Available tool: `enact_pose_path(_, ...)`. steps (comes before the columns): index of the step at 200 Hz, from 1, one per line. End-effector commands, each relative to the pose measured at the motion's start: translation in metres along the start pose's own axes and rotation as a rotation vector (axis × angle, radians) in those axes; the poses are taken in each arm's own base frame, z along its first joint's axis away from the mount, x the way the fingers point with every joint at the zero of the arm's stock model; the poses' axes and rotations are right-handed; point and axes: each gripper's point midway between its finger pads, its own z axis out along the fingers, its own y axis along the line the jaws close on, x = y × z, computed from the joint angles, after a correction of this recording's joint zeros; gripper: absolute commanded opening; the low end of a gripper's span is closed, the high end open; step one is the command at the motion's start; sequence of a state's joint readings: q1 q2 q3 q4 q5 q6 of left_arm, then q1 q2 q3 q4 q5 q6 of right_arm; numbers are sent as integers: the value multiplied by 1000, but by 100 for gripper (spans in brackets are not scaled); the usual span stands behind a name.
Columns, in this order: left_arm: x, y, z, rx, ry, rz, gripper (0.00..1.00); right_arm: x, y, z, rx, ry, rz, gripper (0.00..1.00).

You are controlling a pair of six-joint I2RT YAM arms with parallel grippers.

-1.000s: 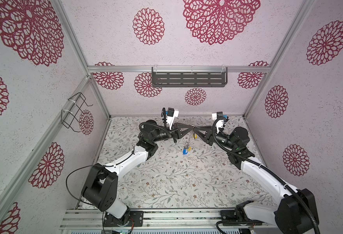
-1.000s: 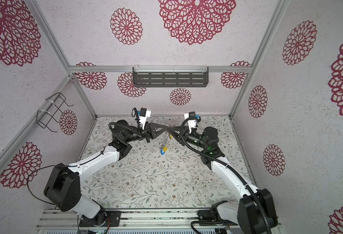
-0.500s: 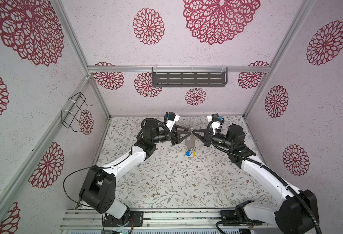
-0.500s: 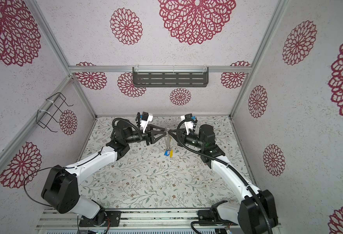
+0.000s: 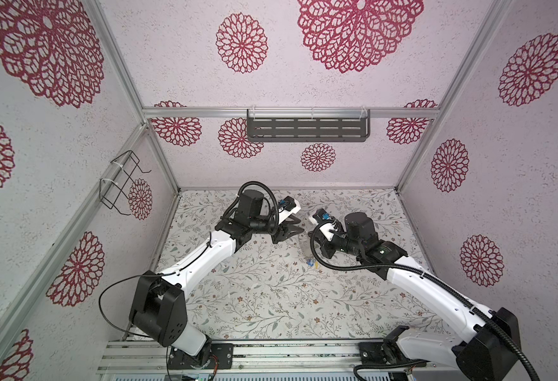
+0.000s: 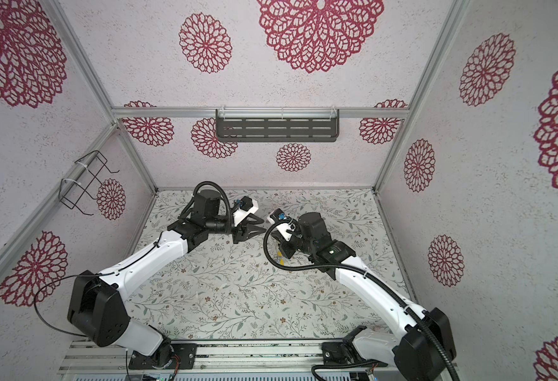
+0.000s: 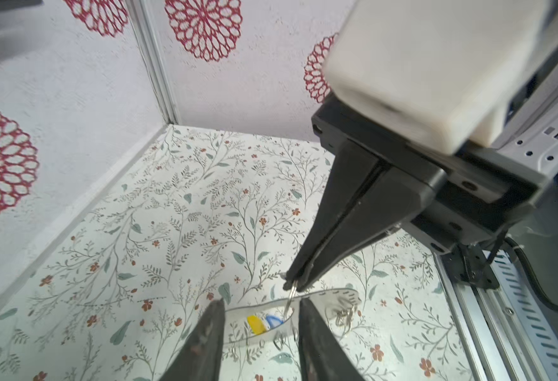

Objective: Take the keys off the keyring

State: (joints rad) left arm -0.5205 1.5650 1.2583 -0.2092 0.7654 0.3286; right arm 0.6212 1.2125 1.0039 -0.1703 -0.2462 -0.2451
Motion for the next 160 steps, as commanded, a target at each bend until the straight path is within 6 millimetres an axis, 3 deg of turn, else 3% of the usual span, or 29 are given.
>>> enact_pose_path(1, 15, -20, 12, 79, 70, 22, 40, -25, -9, -12, 64, -63, -97, 0)
enact_pose_path(68, 5, -20, 15, 80, 61, 43, 37, -29, 5, -14, 9, -73, -88, 0)
enact_pose_path(124, 9, -17, 18, 71, 69, 53, 38, -31, 10, -15, -9, -76, -78, 0)
enact_pose_path(160, 13, -17, 21, 84, 76, 40, 33, -44, 11, -22, -13, -129, -65, 0)
